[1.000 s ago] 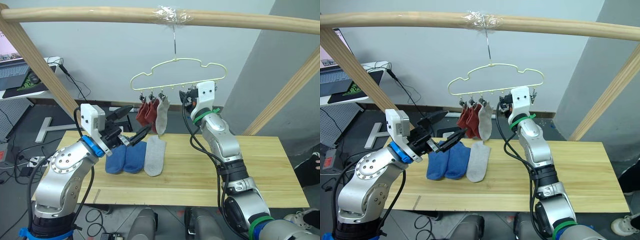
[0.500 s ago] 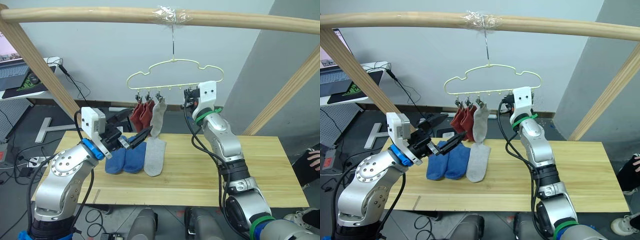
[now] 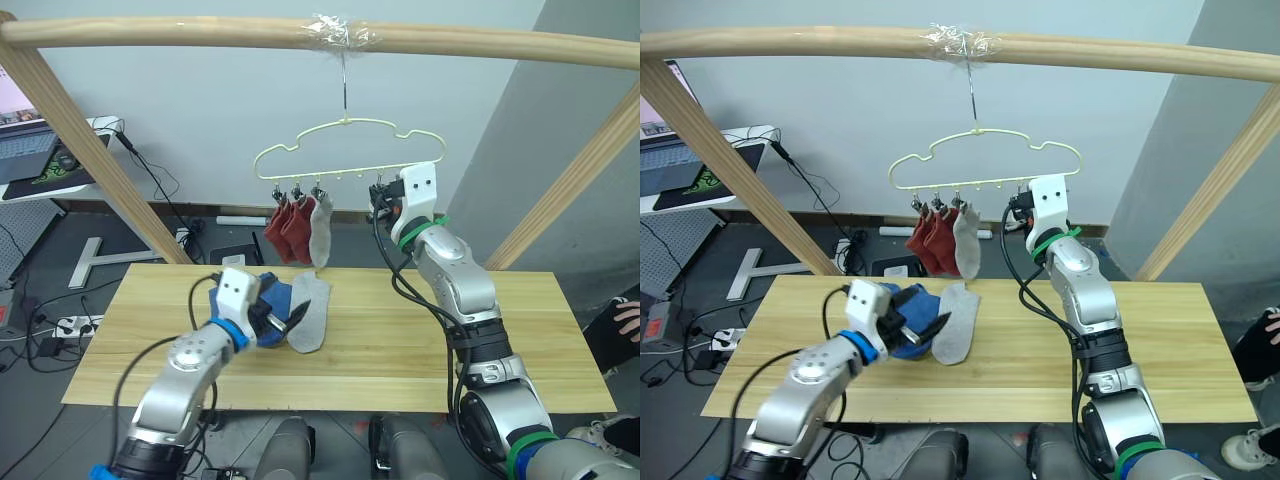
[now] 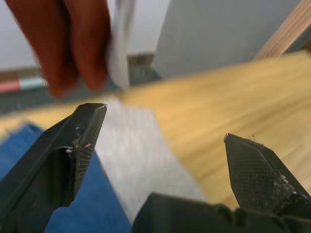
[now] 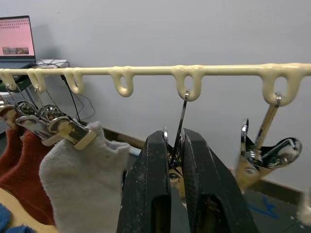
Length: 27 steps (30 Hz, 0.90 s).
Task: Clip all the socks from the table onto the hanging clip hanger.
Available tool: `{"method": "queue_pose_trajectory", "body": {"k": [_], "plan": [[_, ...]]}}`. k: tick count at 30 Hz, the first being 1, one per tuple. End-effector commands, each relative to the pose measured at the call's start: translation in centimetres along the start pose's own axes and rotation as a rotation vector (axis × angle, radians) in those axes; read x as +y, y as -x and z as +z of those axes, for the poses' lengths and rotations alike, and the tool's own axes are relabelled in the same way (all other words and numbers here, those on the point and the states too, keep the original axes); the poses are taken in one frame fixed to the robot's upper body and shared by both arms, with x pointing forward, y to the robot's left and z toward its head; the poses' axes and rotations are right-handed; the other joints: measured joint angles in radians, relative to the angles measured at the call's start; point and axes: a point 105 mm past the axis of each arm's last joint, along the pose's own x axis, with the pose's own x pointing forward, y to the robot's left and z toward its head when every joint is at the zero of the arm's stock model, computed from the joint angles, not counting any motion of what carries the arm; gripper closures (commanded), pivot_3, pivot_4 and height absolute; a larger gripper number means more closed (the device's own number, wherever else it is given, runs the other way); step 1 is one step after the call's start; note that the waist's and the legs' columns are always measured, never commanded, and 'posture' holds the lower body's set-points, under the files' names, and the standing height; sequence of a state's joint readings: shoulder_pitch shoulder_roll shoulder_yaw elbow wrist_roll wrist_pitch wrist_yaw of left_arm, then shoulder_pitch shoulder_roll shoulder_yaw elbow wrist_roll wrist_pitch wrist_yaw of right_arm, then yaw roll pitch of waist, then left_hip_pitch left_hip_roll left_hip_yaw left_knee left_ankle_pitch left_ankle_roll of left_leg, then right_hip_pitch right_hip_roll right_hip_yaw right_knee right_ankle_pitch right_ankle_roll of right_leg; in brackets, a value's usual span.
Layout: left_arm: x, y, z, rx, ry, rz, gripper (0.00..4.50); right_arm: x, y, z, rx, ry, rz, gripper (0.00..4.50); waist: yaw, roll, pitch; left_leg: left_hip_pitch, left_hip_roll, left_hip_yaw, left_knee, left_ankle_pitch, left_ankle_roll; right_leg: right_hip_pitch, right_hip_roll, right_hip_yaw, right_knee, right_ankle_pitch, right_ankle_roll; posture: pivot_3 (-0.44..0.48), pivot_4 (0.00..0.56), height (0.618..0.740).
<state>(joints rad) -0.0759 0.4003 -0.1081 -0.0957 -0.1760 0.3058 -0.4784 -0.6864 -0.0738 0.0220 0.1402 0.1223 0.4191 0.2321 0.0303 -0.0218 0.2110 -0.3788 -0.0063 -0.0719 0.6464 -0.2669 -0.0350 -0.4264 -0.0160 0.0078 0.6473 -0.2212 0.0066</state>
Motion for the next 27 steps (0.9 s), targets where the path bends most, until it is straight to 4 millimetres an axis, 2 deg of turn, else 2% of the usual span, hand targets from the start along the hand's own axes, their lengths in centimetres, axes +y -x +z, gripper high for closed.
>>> {"method": "queue_pose_trajectory", "body": {"k": [1,4,6,13,15,18,22,27], "plan": [[0.5,-3.4,-0.1,-0.005,-0.024,0.06,0.0,0.4,0.2,1.7,-0.054,0.008,0.014,4.47,0.001,0.0,0.0,0.0,0.0,-0.001,0.0,0.0,0.0,0.0,0.0,-0.001,0.001,0.0,0.0,0.111,0.165,0.74],[0.7,-6.1,-1.6,0.066,-0.025,0.098,0.0,0.6,0.3,1.6,-0.046,0.006,0.014,4.47,-0.004,0.0,-0.001,0.0,-0.001,-0.001,0.001,0.001,0.001,0.001,0.0,-0.003,0.002,0.0,0.001,0.098,0.168,0.74],[0.5,-7.0,-2.6,0.101,-0.049,0.082,0.0,0.6,0.3,1.5,-0.045,0.007,0.014,4.47,-0.01,0.0,-0.001,0.0,-0.001,0.0,0.002,0.001,0.001,0.001,-0.001,-0.003,0.002,0.001,0.001,0.092,0.17,0.74],[1.2,-8.2,-3.9,0.136,-0.047,0.121,0.0,0.6,0.3,1.5,-0.041,0.009,0.01,4.47,-0.021,-0.001,-0.001,0.0,-0.001,0.0,0.0,0.001,0.001,0.0,-0.002,-0.003,0.002,0.001,0.001,0.063,0.168,0.74],[1.8,-8.3,-5.0,0.197,0.002,0.158,0.0,0.1,0.4,1.6,-0.045,0.013,-0.01,4.47,-0.023,-0.001,-0.001,0.0,-0.001,-0.001,0.001,0.001,0.001,0.0,-0.002,-0.003,0.002,0.001,0.001,0.053,0.167,0.74],[1.7,-8.3,-6.0,0.251,0.086,0.154,0.0,-0.2,0.5,1.6,-0.044,0.013,-0.025,4.47,-0.028,-0.001,-0.001,0.0,-0.002,0.0,0.002,0.001,0.001,0.0,-0.002,-0.004,0.003,0.001,0.002,0.045,0.168,0.74],[0.1,-8.2,-6.9,0.281,0.186,0.072,0.88,-0.3,0.6,1.6,-0.044,0.007,-0.036,4.47,-0.031,0.0,-0.002,0.001,-0.002,0.001,0.002,0.001,0.001,0.001,-0.002,-0.004,0.003,0.002,0.002,0.043,0.168,0.74],[-1.5,-7.9,-6.5,0.248,0.161,-0.008,2.37,-0.4,0.6,1.6,-0.041,0.007,-0.035,4.47,-0.031,0.0,-0.003,0.004,-0.002,0.001,0.002,0.001,0.001,0.003,-0.002,-0.004,0.003,0.002,0.002,0.044,0.174,0.74]]}}
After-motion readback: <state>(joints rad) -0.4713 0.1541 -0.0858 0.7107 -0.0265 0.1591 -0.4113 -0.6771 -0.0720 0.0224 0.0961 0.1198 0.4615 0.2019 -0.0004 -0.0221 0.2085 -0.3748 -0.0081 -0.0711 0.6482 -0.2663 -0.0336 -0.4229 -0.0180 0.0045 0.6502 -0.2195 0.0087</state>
